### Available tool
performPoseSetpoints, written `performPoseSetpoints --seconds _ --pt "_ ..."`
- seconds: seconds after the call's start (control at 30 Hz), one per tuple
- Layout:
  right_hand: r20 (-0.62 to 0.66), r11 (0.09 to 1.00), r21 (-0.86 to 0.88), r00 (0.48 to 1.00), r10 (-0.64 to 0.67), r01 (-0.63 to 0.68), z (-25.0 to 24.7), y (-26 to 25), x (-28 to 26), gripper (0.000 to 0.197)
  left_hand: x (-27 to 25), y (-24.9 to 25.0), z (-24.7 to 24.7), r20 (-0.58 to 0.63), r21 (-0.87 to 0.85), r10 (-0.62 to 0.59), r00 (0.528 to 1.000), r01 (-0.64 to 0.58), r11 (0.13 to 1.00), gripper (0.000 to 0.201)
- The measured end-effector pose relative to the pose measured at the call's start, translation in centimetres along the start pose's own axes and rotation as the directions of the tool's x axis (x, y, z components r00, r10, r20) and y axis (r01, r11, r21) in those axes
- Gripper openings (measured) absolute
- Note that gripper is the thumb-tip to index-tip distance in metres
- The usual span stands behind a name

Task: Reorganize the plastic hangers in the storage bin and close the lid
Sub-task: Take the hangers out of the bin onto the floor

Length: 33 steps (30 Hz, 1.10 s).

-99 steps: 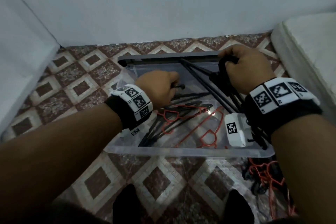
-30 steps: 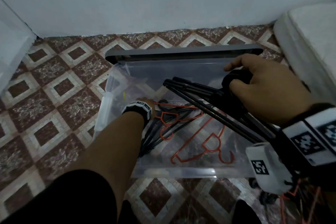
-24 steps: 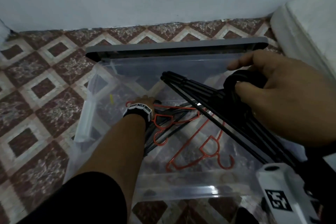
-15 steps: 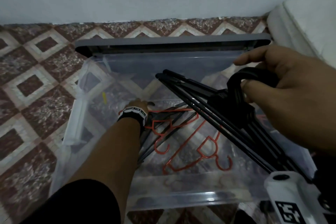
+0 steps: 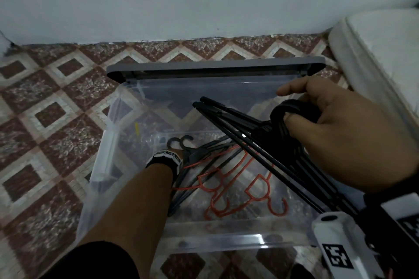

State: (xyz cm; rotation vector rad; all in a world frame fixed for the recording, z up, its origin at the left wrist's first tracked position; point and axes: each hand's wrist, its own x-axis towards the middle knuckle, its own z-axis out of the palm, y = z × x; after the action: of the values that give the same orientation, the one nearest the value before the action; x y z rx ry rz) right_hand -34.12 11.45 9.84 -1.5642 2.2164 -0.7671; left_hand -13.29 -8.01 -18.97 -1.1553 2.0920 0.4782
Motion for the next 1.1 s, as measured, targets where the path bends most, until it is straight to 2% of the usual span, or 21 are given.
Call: performPoseSetpoints --seconds 0.13,0.2,0.3,0.4,0.5,0.57,0.67,0.73,0.83,0.9,0.97,1.03,1.1 --pt "0.003 1.0 0.003 1.0 -0.003 0.003 0.1 0.3 0.1 0.027 -0.4 0.4 0.4 0.028 -0.01 0.022 0.999 -0.022 1.0 0.072" --pt "-0.01 1.0 0.011 1.0 -0.019 0.019 0.0 0.2 0.0 0.027 -0.4 0.4 0.5 0.016 0.018 0.032 0.999 -0.032 0.999 0.064" --pt "-0.017 0.999 0.036 1.0 -0.02 0.021 -0.1 0.1 -0.1 0.026 -0.6 0.3 1.4 0.032 0.131 -0.022 0.999 0.018 0.991 0.053" --pt "-0.002 0.999 0.045 1.0 -0.012 0.013 0.0 0.3 0.1 0.026 -1.0 0.1 1.5 0.049 0.118 -0.038 0.998 0.032 0.993 0.06" --pt "0.009 0.999 0.036 1.0 -0.016 0.016 0.3 0.4 0.3 0.026 -1.6 0.4 0.5 0.069 0.101 0.013 0.998 -0.02 0.995 0.058" --pt "0.004 0.999 0.045 1.0 -0.024 0.024 0.4 0.2 0.3 0.025 -2.0 1.0 -0.6 0.088 0.088 0.091 0.992 -0.098 0.991 0.048" --pt "0.003 0.998 0.059 0.999 -0.039 0.039 0.3 -0.1 0.3 0.024 -2.8 2.3 -2.0 0.184 0.1 0.157 0.97 -0.178 0.979 0.014" --pt "0.004 0.997 0.06 0.999 -0.038 0.038 0.1 -0.2 0.2 0.025 -3.0 3.1 -1.4 0.18 0.109 0.185 0.966 -0.206 0.972 0.02" --pt "0.004 0.998 0.061 0.999 -0.033 0.033 -0.2 -0.4 0.2 0.025 -3.7 3.7 -0.4 0.166 0.065 0.137 0.977 -0.15 0.987 0.022" --pt "-0.001 0.997 0.066 0.999 -0.032 0.032 -0.4 -0.3 0.2 0.025 -3.7 3.0 -0.4 0.204 0.098 0.071 0.976 -0.092 0.991 0.02" --pt "-0.006 0.997 0.075 0.999 -0.032 0.033 -0.5 -0.1 0.1 0.025 -3.2 2.3 -0.8 0.17 0.089 -0.017 0.985 0.002 0.996 0.023" --pt "0.001 0.996 0.076 0.999 -0.036 0.036 -0.6 0.0 0.0 0.025 -2.1 1.6 -0.7 0.086 0.003 -0.055 0.995 0.055 0.998 0.043" --pt "0.005 0.997 0.066 0.999 -0.034 0.034 -0.5 0.2 0.1 0.025 -1.7 1.3 -0.3 0.072 -0.002 -0.11 0.991 0.111 0.994 0.063"
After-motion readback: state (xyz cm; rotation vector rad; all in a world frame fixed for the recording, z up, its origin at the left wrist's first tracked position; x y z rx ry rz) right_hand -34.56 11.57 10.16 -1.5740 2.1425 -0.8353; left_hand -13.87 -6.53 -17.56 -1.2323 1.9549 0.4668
